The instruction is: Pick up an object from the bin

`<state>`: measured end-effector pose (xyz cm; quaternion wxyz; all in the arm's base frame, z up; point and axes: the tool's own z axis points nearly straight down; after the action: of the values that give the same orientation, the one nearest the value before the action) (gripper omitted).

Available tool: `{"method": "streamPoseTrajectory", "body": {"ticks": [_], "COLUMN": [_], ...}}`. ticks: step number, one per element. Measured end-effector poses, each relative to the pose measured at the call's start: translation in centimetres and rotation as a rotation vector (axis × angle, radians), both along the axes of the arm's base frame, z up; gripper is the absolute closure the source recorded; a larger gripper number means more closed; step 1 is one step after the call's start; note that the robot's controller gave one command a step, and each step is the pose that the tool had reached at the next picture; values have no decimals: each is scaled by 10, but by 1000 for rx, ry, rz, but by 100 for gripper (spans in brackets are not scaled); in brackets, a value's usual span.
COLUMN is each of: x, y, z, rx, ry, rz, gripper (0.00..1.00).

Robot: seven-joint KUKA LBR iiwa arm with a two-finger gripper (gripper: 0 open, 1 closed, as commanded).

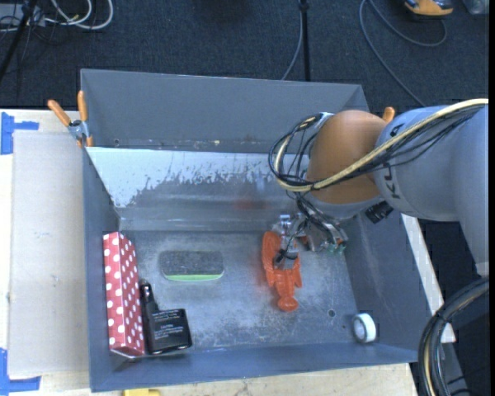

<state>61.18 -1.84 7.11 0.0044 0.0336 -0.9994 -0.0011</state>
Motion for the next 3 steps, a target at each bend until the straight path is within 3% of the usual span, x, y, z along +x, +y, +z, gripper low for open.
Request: {"method": "streamPoseTrajectory", "body": {"ticks": [3], "x": [6], "y": [-11], "z": [5], "rx": [2], "ry": [0], "rz": [82], "gripper": [100]}}
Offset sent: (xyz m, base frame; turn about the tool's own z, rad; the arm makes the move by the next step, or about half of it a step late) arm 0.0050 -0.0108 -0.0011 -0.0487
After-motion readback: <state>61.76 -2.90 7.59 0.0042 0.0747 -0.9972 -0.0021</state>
